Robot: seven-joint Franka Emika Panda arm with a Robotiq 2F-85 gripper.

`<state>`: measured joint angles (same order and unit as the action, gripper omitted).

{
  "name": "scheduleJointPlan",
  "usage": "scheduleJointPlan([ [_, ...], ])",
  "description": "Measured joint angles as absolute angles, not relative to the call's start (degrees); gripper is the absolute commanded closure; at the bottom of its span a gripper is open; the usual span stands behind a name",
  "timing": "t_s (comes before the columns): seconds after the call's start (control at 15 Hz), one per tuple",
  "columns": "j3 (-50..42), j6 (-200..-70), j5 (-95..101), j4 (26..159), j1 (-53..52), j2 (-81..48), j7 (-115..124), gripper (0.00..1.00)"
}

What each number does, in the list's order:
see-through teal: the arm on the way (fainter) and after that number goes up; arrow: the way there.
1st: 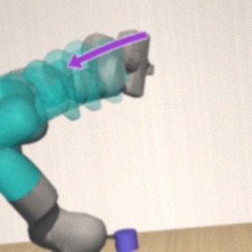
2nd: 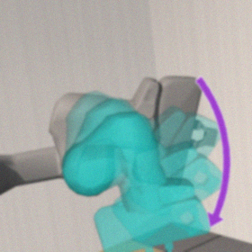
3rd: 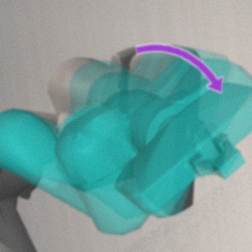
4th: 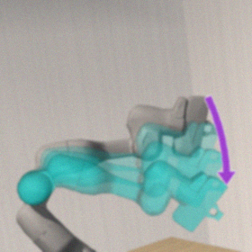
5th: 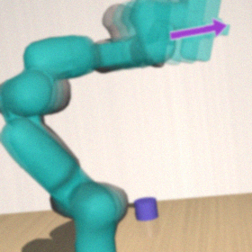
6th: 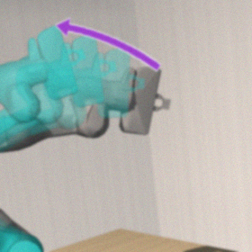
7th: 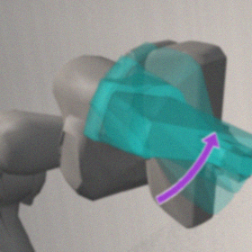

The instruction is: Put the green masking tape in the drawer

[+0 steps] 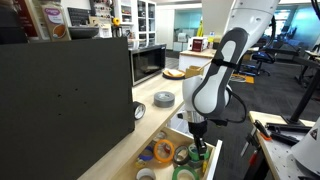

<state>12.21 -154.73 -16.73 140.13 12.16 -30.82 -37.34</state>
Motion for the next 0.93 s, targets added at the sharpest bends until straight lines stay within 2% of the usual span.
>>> scheduleJointPlan([
  [0.67,13.8,-154.6,-14.5,137.1,12.8,-31.7,-37.7,0.01],
  [0.93,13.7,-154.5,-11.3,135.0,11.0,-31.2,-35.7,0.0],
])
